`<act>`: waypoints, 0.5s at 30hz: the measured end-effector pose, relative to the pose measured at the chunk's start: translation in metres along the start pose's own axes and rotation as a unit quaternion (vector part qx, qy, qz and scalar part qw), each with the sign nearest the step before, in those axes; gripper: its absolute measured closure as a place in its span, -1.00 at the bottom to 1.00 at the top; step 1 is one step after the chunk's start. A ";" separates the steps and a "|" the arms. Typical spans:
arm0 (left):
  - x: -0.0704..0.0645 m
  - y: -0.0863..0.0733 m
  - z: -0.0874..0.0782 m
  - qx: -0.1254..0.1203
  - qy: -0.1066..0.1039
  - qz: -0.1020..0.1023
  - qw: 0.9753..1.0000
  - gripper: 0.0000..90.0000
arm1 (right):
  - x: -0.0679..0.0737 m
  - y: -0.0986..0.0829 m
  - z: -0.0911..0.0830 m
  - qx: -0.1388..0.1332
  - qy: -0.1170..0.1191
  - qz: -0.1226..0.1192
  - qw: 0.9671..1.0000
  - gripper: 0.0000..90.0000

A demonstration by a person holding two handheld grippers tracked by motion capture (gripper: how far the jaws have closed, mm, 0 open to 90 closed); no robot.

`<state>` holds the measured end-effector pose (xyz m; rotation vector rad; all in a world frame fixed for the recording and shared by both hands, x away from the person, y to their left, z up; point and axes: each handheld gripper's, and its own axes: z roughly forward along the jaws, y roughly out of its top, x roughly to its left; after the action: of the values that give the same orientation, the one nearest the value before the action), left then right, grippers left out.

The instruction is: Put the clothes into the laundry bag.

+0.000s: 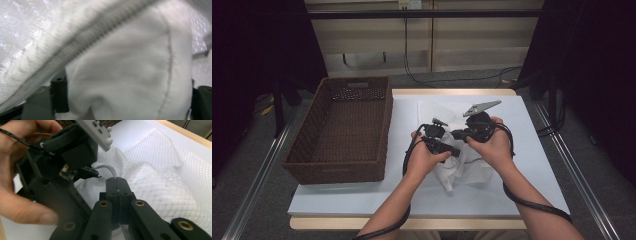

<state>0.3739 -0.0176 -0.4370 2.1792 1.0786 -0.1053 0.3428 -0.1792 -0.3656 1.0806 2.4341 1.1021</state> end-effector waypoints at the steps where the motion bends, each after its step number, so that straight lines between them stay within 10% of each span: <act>1: -0.002 -0.001 -0.001 -0.002 0.001 0.004 1.000 -0.54 | 0.000 0.000 0.000 0.000 -0.001 0.000 1.000 1.00; 15: -0.006 -0.014 -0.021 -0.006 0.020 0.039 0.999 -0.86 | 0.002 -0.001 0.003 0.006 -0.002 -0.003 1.000 1.00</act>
<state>0.3551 -0.0023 -0.4266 2.2181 1.0120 -0.0206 0.3424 -0.1766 -0.3677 1.0768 2.4427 1.0845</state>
